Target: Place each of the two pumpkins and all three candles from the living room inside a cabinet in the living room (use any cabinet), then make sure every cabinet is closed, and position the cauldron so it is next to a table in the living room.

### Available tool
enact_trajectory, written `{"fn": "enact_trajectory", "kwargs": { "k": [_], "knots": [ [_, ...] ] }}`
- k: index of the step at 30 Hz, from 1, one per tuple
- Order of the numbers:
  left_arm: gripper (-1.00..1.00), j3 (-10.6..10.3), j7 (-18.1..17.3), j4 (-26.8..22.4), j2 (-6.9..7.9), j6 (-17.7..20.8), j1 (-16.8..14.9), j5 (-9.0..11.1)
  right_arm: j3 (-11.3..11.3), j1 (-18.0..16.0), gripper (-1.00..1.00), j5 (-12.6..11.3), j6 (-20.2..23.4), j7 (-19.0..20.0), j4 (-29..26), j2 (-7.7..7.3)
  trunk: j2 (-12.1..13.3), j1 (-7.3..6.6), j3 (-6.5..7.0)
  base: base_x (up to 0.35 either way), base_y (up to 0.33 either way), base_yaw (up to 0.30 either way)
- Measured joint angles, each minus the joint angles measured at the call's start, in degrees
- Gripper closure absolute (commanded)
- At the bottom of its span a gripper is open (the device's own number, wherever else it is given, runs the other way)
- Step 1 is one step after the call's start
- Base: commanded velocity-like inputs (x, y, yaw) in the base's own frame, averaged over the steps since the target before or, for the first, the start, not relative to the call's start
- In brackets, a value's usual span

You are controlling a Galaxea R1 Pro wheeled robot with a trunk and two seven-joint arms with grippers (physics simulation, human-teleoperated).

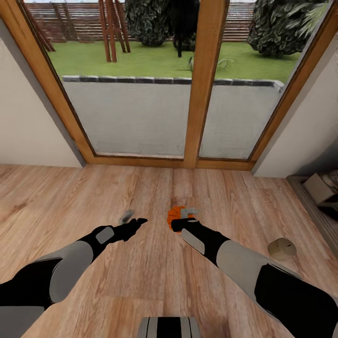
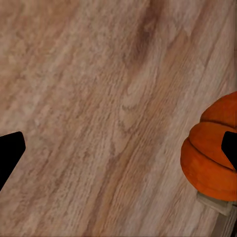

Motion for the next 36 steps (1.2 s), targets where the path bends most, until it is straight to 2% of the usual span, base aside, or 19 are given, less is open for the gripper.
{"fn": "enact_trajectory", "kwargs": {
  "k": [1, 6, 9, 10, 11, 12, 14, 16, 20, 22, 27, 30, 34, 36],
  "knots": [
    [-1.0, 0.0, 1.8, 0.0, -0.17, -0.1, 0.0, -0.1, 0.0, 0.3, 1.0, -0.3, 0.0, 0.1, 0.1, 0.09, 0.0, -0.02, 0.25, 0.0, 0.0, 0.0],
    [-1.0, 0.0, 2.4, 0.0, -0.43, -0.1, 0.0, -0.2, 0.0, 0.6, 1.0, 0.0, -0.1, 0.0, 0.1, 0.13, 0.1, -0.16, 1.63, 0.0, 0.0, 0.0],
    [-1.0, 0.0, 2.4, 0.0, -1.19, -0.4, 0.0, -0.6, 0.0, 0.7, 1.0, 0.0, 0.0, 0.0, 0.1, 0.13, 0.1, -0.23, 2.52, 0.0, 0.0, 0.0],
    [-1.0, -0.1, 2.6, 0.0, -1.8, -1.4, 0.0, -1.7, 0.0, 0.8, 1.0, 0.0, -0.1, 0.0, 0.1, 0.13, 0.1, -0.26, 2.81, 0.0, 0.0, 0.0],
    [-1.0, -0.1, 4.1, 0.0, -2.68, -4.3, 0.0, -5.6, 0.0, 0.8, 1.0, 0.1, -0.4, 0.0, 0.1, 0.18, 0.1, -0.29, 3.11, 0.0, 0.0, 0.0],
    [-1.0, -0.1, 5.0, 0.0, -2.92, -5.4, 0.0, -7.4, 0.0, 0.8, 1.0, 0.1, -0.6, 0.0, 0.1, 0.18, 0.2, -0.31, 3.4, 0.0, 0.0, 0.0],
    [-1.0, -0.1, 9.6, 0.0, -3.42, -8.9, 0.1, -13.3, 0.1, 1.0, 1.0, 0.1, -2.2, 0.0, 0.1, 0.21, 0.2, -0.36, 3.98, 0.0, 0.0, 0.0],
    [-1.0, -0.1, 11.8, 0.1, -3.39, -10.2, 1.3, -15.2, 0.1, 1.3, 1.0, 0.0, -3.2, 0.0, 0.1, 0.22, 0.2, -0.41, 4.55, 0.0, 0.0, 0.0],
    [-1.0, 0.0, 13.1, 0.1, -3.07, -11.8, 3.1, -16.2, 0.0, 1.4, 1.0, 0.2, -5.4, 0.0, 0.1, 0.19, 0.3, -0.52, 5.67, 0.0, 0.0, 0.0],
    [-1.0, -0.1, 13.4, 0.1, -3.43, -13.6, 3.4, -16.4, -0.1, 1.5, 1.0, 0.1, -7.0, 0.0, 0.2, 0.06, 0.3, -0.57, 6.22, 0.0, 0.0, 0.0],
    [-1.0, 0.0, 13.5, 0.1, -3.56, -14.7, 3.9, -16.6, 0.0, 1.6, 1.0, 0.0, -8.0, 0.1, 0.2, 0.08, 0.4, -0.7, 7.56, 0.0, 0.0, 0.0],
    [-1.0, -0.1, 13.4, 0.1, -3.57, -14.8, 5.3, -16.7, 0.0, 4.6, 1.0, -1.0, -8.8, 0.1, 0.6, -0.01, 0.4, -0.76, 8.3, 0.0, 0.0, 0.0],
    [-1.0, 0.0, 13.5, 0.1, -3.4, -14.9, 5.6, -16.7, -0.2, 7.0, 1.0, 0.2, -11.1, 0.1, 0.8, -0.32, 0.5, -0.88, 9.25, 0.0, 0.0, 0.0],
    [-1.0, 0.0, 13.5, 0.1, -3.06, -14.9, 5.9, -16.7, -0.3, 7.5, 1.0, 0.3, -11.9, 0.1, 1.0, -1.02, 0.5, -0.92, 9.7, 0.0, 0.0, 0.0]
  ]
}}
